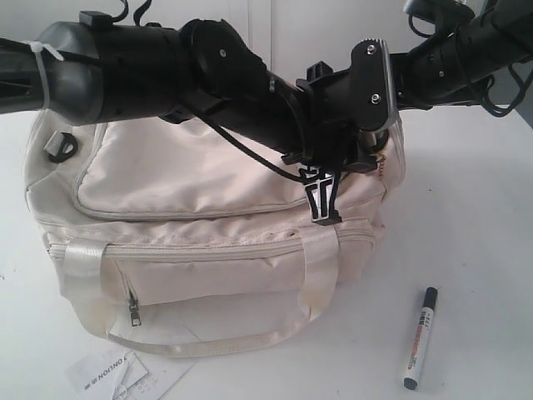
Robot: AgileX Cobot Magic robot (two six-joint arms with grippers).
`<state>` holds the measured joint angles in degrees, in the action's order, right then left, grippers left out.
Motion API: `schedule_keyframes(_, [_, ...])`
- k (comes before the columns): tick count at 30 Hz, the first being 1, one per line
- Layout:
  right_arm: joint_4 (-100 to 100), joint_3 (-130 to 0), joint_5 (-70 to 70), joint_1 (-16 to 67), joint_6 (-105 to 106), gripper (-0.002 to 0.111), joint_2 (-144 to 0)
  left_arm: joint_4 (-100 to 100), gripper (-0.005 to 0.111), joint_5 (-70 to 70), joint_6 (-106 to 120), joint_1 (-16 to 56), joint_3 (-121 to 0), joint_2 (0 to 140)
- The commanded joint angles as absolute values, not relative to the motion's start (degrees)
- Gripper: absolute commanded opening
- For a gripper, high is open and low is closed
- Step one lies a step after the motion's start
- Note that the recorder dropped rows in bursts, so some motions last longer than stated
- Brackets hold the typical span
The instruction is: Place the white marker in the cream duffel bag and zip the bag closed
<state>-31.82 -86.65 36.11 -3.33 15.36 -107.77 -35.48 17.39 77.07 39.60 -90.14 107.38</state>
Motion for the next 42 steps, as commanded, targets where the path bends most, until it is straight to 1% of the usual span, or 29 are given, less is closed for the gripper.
schedule_keyframes(1, [-31.65,-86.79,32.90,-3.42,14.97,0.000,-107.78,-36.79,0.000,21.61,74.95,39.85,-90.27,106.36])
schedule_keyframes(11, [-31.53,-86.79,32.90,-3.42,14.96,0.000,-107.78,-32.79,0.000,23.16,69.18,39.85,-90.27,105.27])
schedule_keyframes(18, [-31.53,-86.79,32.90,-3.42,14.96,0.000,-107.78,-30.79,0.000,27.83,65.72,39.85,-90.27,105.27])
schedule_keyframes(26, [-31.53,-86.79,32.90,-3.42,14.96,0.000,-107.78,-30.03,0.000,28.92,65.10,39.85,-90.27,105.27])
schedule_keyframes(37, [-31.53,-86.79,31.41,-3.42,14.96,0.000,-107.78,-23.17,0.000,31.73,57.86,39.85,-90.27,104.58])
schedule_keyframes(42, [-31.63,-86.79,32.91,-3.42,14.96,0.000,-107.78,-22.29,0.000,32.24,55.76,39.83,-90.27,103.64])
